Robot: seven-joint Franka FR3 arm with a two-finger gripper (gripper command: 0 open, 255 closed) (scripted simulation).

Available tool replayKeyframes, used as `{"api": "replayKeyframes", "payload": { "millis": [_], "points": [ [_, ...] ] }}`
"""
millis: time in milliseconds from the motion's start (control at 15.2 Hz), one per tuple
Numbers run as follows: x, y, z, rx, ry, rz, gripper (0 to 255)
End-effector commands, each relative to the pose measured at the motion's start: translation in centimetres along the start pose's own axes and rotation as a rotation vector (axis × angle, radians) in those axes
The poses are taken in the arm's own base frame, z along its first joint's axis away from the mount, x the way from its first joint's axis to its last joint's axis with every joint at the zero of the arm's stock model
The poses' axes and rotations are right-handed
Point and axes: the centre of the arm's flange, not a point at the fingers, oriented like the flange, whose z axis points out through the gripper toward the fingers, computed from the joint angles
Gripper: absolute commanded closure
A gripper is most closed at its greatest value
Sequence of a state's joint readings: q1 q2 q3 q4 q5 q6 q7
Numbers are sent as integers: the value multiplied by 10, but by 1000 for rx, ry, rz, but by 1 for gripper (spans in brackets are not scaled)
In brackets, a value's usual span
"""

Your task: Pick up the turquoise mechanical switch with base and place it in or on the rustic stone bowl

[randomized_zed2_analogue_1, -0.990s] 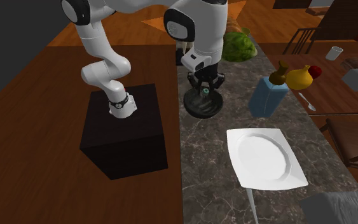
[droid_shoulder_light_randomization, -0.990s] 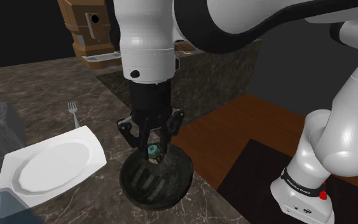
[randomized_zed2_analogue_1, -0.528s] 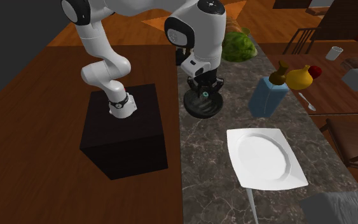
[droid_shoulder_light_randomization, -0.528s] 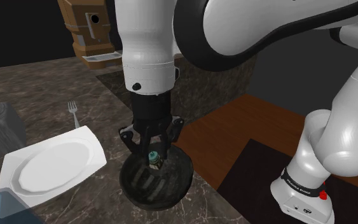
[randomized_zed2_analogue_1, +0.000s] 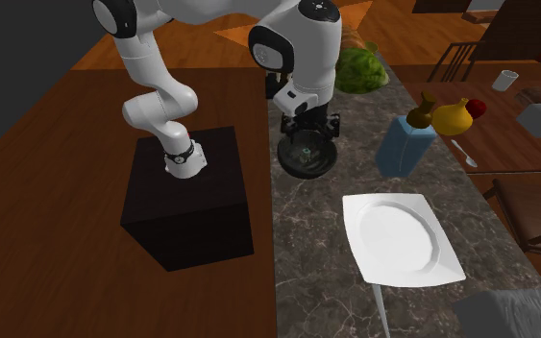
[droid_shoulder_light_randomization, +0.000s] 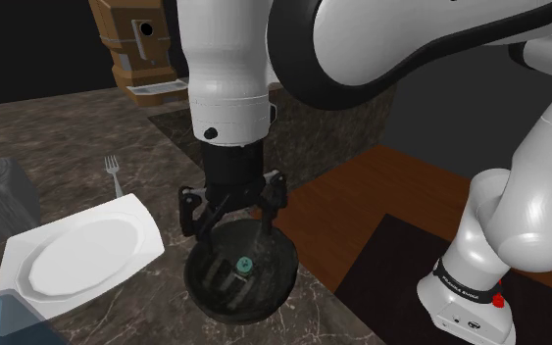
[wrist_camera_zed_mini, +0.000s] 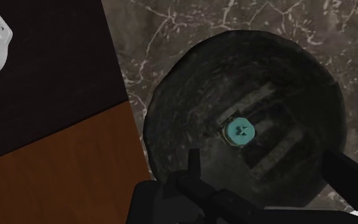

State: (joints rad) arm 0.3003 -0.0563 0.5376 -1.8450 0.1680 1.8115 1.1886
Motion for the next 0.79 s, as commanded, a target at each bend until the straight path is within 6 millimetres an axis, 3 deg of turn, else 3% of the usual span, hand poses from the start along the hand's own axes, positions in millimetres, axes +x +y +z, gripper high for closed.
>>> {"api": "replayKeyframes", "payload": {
  "millis": [0, 264, 726],
  "points": [
    [0, 0, 0, 0, 0, 0, 0],
    [0, 0, -50, 0, 0, 0, 0],
    [0, 0, -50, 0, 0, 0, 0]
  ]
}}
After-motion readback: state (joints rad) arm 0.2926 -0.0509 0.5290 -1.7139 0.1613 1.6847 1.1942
